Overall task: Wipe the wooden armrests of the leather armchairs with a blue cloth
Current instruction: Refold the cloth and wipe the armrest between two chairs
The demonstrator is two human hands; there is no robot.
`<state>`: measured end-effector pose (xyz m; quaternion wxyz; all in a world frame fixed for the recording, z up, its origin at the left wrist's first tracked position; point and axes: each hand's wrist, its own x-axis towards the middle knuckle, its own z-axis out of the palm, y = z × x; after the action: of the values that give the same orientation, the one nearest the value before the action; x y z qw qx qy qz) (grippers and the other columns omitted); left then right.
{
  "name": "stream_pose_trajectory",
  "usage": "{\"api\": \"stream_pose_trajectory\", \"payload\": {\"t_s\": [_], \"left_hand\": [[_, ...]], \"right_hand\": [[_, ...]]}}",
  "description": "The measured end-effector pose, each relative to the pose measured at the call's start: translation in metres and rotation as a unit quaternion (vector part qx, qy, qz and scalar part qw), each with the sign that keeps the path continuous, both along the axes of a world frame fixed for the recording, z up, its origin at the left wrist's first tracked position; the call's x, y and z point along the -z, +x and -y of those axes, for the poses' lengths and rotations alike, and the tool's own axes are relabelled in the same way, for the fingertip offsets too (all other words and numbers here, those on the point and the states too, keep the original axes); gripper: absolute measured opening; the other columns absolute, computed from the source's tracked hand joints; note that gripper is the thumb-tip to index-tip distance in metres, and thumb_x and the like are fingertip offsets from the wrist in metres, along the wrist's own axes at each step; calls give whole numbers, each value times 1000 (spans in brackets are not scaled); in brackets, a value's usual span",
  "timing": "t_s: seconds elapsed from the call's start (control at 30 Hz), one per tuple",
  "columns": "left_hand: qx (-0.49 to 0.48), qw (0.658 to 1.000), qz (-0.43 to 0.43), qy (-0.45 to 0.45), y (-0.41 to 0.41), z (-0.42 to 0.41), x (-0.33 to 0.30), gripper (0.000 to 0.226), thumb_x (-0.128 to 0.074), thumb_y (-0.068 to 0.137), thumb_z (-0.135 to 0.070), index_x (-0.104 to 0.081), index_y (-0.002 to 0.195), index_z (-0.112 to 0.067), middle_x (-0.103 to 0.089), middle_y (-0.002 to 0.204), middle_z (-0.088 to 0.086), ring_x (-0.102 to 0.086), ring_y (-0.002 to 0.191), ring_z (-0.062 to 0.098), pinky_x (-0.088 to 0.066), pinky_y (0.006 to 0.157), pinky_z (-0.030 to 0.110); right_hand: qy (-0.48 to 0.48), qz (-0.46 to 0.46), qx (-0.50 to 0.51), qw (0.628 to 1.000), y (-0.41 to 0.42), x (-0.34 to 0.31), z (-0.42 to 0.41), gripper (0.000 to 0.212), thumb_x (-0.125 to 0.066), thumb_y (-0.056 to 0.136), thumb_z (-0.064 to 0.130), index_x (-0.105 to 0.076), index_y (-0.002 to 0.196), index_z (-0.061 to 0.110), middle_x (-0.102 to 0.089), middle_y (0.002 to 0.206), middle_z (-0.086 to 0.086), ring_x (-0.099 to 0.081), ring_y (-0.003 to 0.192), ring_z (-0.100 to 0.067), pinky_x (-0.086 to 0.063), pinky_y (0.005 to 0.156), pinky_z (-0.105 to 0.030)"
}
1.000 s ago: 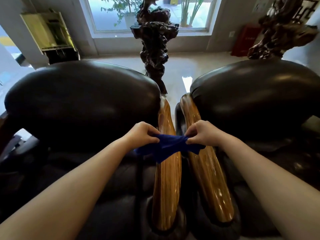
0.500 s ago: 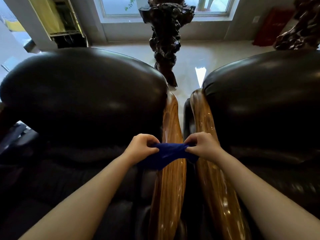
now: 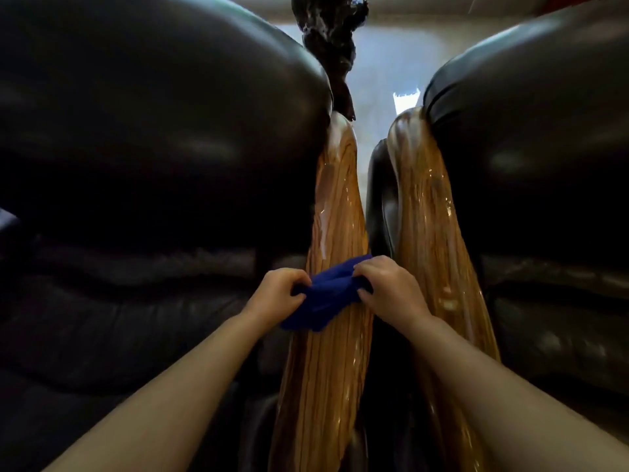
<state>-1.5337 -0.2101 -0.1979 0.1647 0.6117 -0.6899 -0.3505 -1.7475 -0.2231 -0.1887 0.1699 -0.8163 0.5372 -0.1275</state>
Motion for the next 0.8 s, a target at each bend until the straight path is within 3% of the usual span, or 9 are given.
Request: {"api": "stream_pose_trajectory", "payload": {"t_s": [0.1,0.2,0.27,0.33,0.4,0.47,0.6,0.8], "left_hand": [[5,999,-7,-39,-2,-3,14,22,-64,78,-7,-66,94,-21,-62,95,-7,-56,91,5,-45,82,21],[-3,998,-43,-53,2,-15,16,24,-65,79,-17,-64,103,-20,-64,99,-6,-55,91,1,-51,86,27],[-49,995,-47,-77,1,-22,17,35,-56,86,-25,-55,122,-21,-58,122,-5,-49,113,1,-42,101,28],[-111,985,15,-134,-8,-21,18,50,-37,94,-32,-26,142,-24,-25,151,-5,-15,139,3,-14,114,28],[-146,972,78,-167,-27,-20,18,56,-20,94,-38,5,143,-29,9,154,-8,12,141,5,6,114,33],[-165,968,106,-157,-46,-19,27,59,-12,93,-41,19,141,-29,22,152,-6,20,140,9,14,112,40],[-192,959,167,-127,-67,-12,57,60,-9,93,-41,19,142,-20,21,152,0,21,140,13,10,112,50],[-217,949,162,-162,-70,10,76,58,-17,95,-35,2,146,-15,1,156,3,2,143,15,0,112,53]], "right_hand": [[-16,6,-4,1000,-2,12,-10,31,-62,76,28,-63,106,19,-59,117,3,-47,116,-13,-29,101,-31],[-9,52,37,998,-4,16,-20,42,-48,78,35,-61,115,20,-55,129,3,-38,127,-11,-12,110,-34],[-44,51,86,994,0,16,-19,48,-36,86,37,-48,130,21,-40,145,0,-24,138,-12,-4,115,-40],[-74,27,138,987,12,16,-8,55,-24,91,43,-23,143,25,-12,154,2,-2,143,-13,3,115,-46],[-71,-5,167,983,25,17,2,60,-18,91,50,-1,145,30,7,155,4,12,143,-14,9,113,-48],[-63,-45,173,982,36,26,9,64,-16,91,54,8,145,29,12,156,1,16,142,-16,10,112,-51],[-54,-89,178,978,45,49,14,68,-16,91,56,9,146,25,12,156,-2,16,142,-19,4,112,-55],[-65,-38,230,970,49,65,21,66,-24,91,48,2,147,24,4,157,-4,4,144,-22,-6,114,-52]]}}
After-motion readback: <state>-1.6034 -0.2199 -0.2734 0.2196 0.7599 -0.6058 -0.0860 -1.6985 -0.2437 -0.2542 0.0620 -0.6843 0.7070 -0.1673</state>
